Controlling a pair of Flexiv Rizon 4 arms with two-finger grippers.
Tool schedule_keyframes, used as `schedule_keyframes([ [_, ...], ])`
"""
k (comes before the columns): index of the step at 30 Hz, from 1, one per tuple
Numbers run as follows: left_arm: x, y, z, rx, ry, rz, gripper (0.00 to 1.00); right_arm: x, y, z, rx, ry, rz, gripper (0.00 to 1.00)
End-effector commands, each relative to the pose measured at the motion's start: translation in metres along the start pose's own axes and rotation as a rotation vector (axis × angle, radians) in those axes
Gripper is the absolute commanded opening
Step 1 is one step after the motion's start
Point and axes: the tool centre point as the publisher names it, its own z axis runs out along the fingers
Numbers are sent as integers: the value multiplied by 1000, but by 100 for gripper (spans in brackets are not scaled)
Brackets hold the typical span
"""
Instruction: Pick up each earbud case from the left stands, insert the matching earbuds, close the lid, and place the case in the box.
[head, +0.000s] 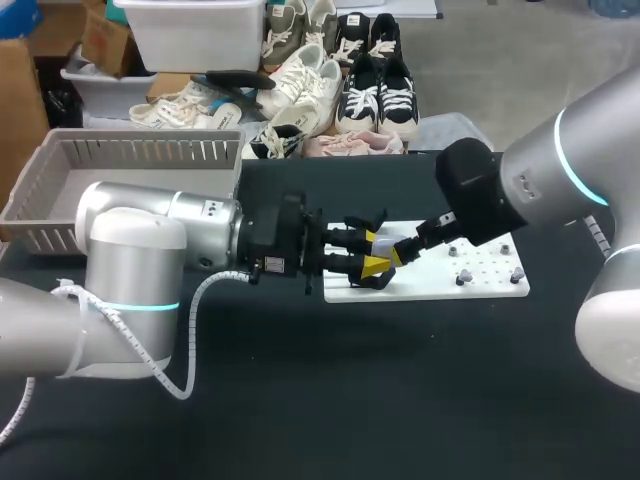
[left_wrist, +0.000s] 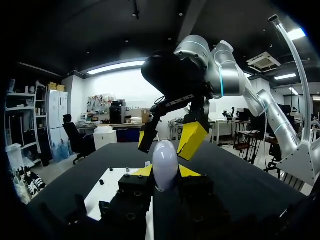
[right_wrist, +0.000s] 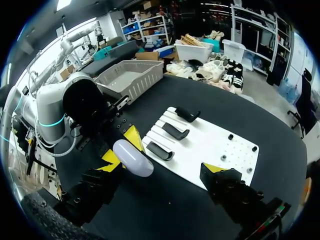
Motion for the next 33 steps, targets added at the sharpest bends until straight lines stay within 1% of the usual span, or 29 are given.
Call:
schedule_keyframes([
  [1, 1, 0, 1, 1, -3, 1, 0, -1, 2, 2, 109, -3, 4, 100],
  [9, 1, 0, 1, 1, -3, 1, 0, -7, 2, -2, 116, -11, 5, 100],
  [22, 1, 0, 1, 1, -3, 1, 0, -26, -3, -20, 151, -47, -19, 100],
  [25, 1, 0, 1, 1, -3, 1, 0, -28, -8, -31, 188, -51, -31, 100],
  [28, 1, 0, 1, 1, -3, 1, 0, -27, -16, -43, 243, -42, -42, 100],
  [33, 1, 0, 1, 1, -3, 1, 0, -16, -37, -62, 364, 13, -44, 100],
])
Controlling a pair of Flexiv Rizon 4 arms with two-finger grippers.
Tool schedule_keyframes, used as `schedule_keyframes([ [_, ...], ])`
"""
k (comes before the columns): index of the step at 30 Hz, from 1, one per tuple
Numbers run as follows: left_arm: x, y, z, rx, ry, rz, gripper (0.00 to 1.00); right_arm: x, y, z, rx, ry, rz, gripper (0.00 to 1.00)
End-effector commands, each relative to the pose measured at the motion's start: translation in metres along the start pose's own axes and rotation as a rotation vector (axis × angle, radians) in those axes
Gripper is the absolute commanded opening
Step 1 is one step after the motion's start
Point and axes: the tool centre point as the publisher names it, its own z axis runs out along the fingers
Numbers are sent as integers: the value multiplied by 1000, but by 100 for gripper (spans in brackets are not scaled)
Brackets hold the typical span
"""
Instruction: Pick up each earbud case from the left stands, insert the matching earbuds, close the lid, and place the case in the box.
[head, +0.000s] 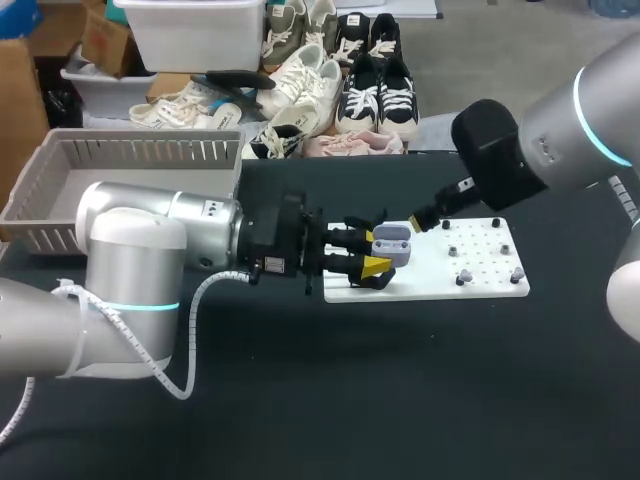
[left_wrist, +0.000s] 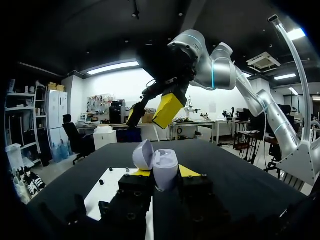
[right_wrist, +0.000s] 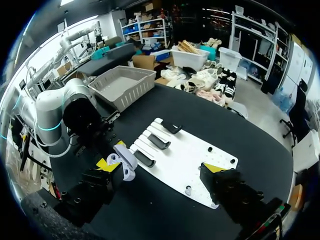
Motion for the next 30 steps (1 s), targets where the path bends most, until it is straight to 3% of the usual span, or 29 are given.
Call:
schedule_keyframes([
  [1, 1, 0, 0, -1, -2, 1, 0, 12, -11, -28, 303, 37, 8, 100],
  [6, 1, 0, 0, -1, -2, 1, 0, 33, -34, -36, 406, 155, 40, 100],
  [12, 1, 0, 0, -1, -2, 1, 0, 60, -51, -32, 473, 295, 64, 100],
  [20, 1, 0, 0, -1, -2, 1, 0, 86, -67, -15, 492, 399, 84, 100],
  [27, 1, 0, 0, -1, -2, 1, 0, 101, -75, 3, 457, 452, 75, 100],
  [28, 1, 0, 0, -1, -2, 1, 0, 104, -77, 7, 448, 458, 80, 88],
  [30, 1, 0, 0, -1, -2, 1, 0, 108, -80, 12, 439, 477, 86, 80],
])
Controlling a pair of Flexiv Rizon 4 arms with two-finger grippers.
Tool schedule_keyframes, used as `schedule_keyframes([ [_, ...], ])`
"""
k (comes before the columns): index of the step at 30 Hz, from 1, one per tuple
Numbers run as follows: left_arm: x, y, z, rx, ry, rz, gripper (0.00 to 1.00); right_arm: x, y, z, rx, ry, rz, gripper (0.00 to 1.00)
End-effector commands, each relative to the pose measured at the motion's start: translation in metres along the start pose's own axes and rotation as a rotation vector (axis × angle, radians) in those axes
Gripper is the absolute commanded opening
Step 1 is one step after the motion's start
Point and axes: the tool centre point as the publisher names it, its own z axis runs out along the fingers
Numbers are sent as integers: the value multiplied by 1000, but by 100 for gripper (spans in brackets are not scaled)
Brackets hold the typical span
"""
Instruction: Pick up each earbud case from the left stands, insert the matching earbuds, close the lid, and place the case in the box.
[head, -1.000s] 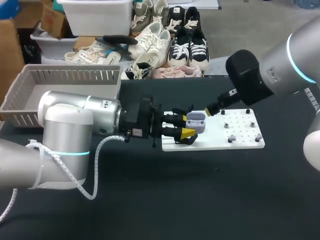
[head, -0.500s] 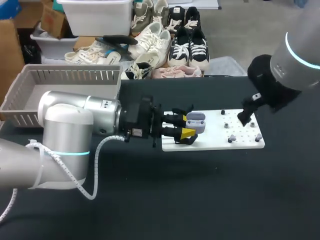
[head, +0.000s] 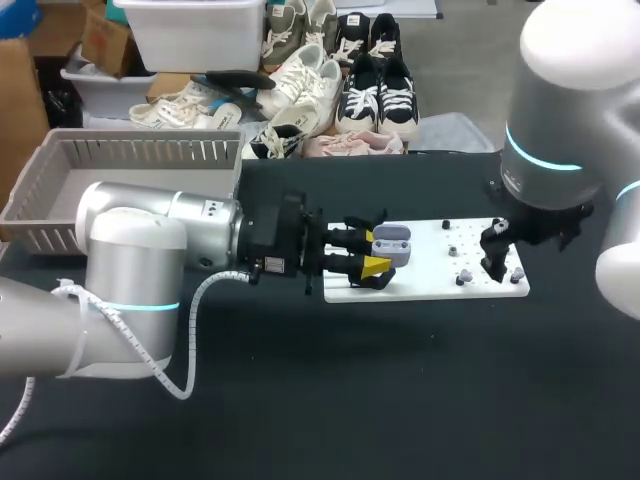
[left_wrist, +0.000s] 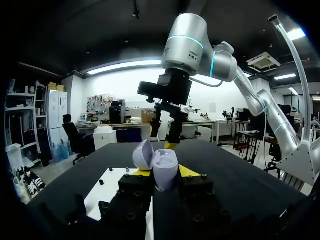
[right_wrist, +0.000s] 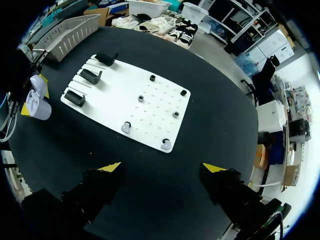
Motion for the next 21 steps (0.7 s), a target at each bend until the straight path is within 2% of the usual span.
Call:
schedule_keyframes([
  [1, 1, 0, 0, -1, -2, 1, 0, -5, 3, 18, 34, 28, 2, 83],
  [3, 1, 0, 0, -1, -2, 1, 0, -5, 2, 22, 22, 32, 8, 96],
  [4, 1, 0, 0, -1, -2, 1, 0, -5, 1, 24, 17, 32, 11, 98],
  [10, 1, 0, 0, -1, -2, 1, 0, -7, 0, 35, -9, 44, 18, 91],
  [14, 1, 0, 0, -1, -2, 1, 0, -10, -2, 42, -17, 49, 21, 80],
  [15, 1, 0, 0, -1, -2, 1, 0, -10, -3, 43, -19, 50, 23, 74],
  [19, 1, 0, 0, -1, -2, 1, 0, -11, -3, 48, -25, 57, 22, 67],
  [21, 1, 0, 0, -1, -2, 1, 0, -12, -2, 51, -28, 59, 22, 59],
])
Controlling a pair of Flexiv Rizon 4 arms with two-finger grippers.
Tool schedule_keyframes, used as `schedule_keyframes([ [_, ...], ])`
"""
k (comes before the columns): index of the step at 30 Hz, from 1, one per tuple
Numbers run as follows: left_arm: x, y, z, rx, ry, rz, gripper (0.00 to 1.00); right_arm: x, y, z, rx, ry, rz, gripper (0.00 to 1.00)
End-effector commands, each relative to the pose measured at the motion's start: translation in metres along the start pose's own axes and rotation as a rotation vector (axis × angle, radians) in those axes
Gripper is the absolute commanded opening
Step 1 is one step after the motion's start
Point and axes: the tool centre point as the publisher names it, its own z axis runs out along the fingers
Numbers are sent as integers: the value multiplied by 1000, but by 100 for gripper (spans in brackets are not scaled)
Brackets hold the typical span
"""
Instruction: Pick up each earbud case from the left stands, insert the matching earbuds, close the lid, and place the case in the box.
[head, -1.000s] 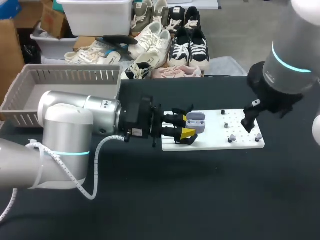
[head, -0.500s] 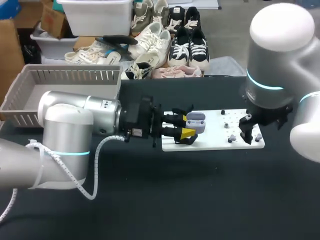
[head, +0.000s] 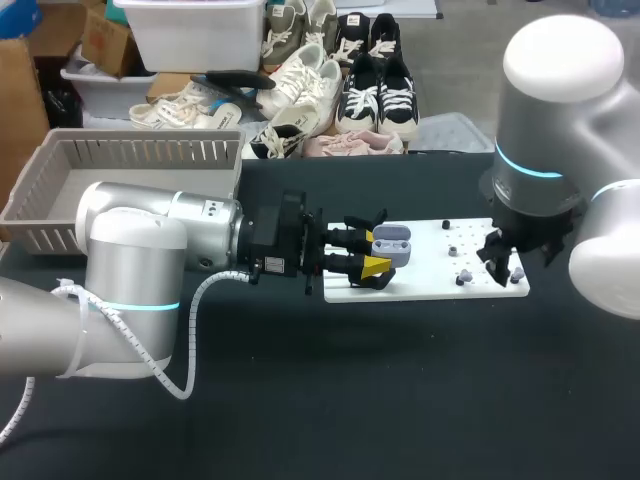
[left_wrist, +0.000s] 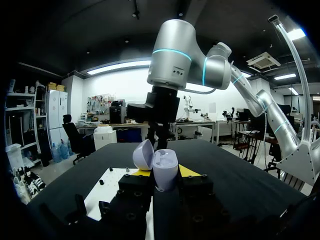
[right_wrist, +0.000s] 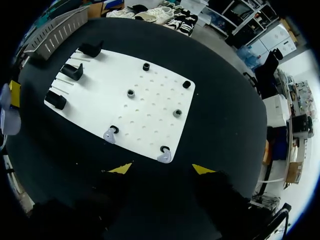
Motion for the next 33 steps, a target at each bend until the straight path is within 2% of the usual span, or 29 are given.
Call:
schedule_keyframes([
  [1, 1, 0, 0, -1, -2, 1, 0, -4, 1, 6, -1, 7, 1, 56],
  [4, 1, 0, 0, -1, -2, 1, 0, -4, 1, 8, -3, 10, 1, 54],
  [5, 1, 0, 0, -1, -2, 1, 0, -4, 2, 9, -4, 11, 2, 50],
  [10, 1, 0, 0, -1, -2, 1, 0, -2, 1, 13, -5, 15, 6, 49],
  [13, 1, 0, 0, -1, -2, 1, 0, -1, 0, 16, -4, 17, 11, 44],
  [33, 1, 0, 0, -1, -2, 1, 0, -4, -1, 25, -2, 18, 27, 37],
])
